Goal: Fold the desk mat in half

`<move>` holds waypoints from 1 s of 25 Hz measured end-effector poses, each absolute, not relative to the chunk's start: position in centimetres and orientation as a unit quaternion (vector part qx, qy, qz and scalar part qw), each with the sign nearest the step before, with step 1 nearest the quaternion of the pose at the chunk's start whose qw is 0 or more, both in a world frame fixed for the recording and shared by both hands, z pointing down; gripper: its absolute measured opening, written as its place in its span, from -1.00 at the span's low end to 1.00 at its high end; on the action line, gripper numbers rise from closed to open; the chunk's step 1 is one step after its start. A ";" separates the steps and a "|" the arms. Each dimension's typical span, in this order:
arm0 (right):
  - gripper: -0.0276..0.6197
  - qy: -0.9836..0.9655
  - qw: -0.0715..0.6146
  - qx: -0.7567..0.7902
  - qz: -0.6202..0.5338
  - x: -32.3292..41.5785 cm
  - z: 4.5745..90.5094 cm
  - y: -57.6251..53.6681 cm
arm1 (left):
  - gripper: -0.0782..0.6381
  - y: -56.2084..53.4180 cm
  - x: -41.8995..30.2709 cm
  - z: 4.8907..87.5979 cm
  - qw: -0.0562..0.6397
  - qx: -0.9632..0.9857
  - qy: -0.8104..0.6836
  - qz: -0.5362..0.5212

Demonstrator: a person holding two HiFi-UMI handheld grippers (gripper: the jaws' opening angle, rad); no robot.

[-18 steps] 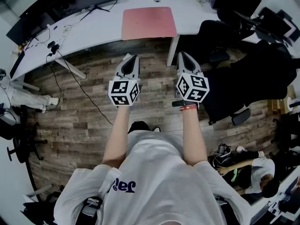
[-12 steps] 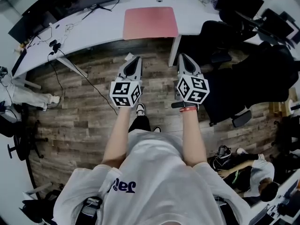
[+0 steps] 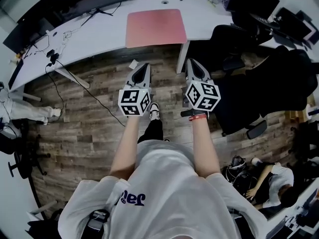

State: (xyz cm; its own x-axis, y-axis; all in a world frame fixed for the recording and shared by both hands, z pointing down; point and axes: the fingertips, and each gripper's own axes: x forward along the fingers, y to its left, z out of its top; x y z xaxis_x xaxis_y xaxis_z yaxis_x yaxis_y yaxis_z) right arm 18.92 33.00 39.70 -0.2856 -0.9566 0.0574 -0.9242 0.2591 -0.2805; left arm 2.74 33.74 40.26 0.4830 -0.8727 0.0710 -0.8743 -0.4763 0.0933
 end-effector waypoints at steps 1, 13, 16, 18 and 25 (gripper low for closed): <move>-0.87 0.792 0.058 -0.594 -0.130 18.7 39.8 32.1 | -0.73 32.7 2.5 40.4 0.060 0.857 -0.511 0.006; -0.87 0.803 0.020 -0.576 -0.151 14.2 42.0 18.8 | -0.72 19.1 -0.3 41.4 0.066 0.849 -0.525 0.010; -0.87 0.804 0.016 -0.573 -0.160 12.9 42.4 15.3 | -0.72 15.6 -1.2 41.9 0.088 0.849 -0.521 0.007; -0.87 0.804 0.012 -0.571 -0.164 12.0 42.7 13.2 | -0.72 13.4 -1.8 42.2 0.097 0.849 -0.519 0.010; -0.87 0.799 -0.002 -0.571 -0.190 9.5 45.3 6.7 | -0.73 7.0 -4.1 45.1 0.115 0.846 -0.519 0.040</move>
State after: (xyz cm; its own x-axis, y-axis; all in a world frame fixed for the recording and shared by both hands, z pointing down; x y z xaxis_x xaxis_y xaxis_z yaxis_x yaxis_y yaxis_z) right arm 9.47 6.73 45.35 -0.3475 -0.9115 0.2200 -0.9130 0.2754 -0.3009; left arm -4.07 7.00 45.10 0.4574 -0.8696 0.1862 -0.8877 -0.4342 0.1531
